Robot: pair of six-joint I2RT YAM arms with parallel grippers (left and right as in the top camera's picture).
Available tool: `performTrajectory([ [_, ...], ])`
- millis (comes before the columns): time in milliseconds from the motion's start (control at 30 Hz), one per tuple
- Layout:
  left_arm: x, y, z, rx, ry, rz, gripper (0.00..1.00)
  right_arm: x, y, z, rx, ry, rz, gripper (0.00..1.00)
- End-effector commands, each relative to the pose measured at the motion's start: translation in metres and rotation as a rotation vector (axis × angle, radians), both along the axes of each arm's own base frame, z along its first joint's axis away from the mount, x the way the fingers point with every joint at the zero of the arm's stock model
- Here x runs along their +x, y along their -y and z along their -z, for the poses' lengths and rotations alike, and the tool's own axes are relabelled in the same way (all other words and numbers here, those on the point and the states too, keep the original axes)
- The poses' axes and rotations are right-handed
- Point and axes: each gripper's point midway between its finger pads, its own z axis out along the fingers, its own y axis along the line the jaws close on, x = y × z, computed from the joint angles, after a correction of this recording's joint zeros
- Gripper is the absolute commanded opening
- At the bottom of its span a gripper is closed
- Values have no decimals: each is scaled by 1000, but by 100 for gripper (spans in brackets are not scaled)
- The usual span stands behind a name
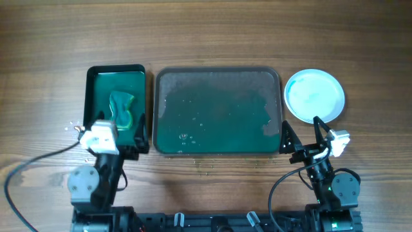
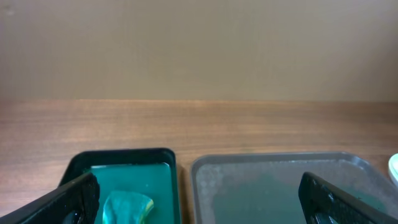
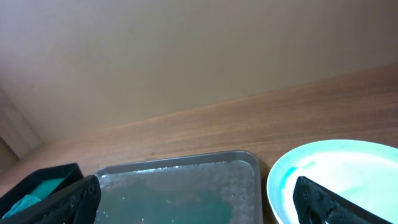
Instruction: Clean dirty plates on tray and stack at the side
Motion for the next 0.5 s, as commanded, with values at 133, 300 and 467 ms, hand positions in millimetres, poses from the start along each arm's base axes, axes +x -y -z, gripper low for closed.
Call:
performTrajectory([
  [133, -7, -4, 31, -8, 42, -23, 100, 0, 1, -3, 8, 11, 11, 100],
  [300, -7, -8, 37, -6, 65, -43, 100, 0, 1, -2, 7, 9, 11, 100],
  [467, -1, -10, 48, -5, 91, -56, 100, 0, 1, -2, 7, 9, 11, 100],
])
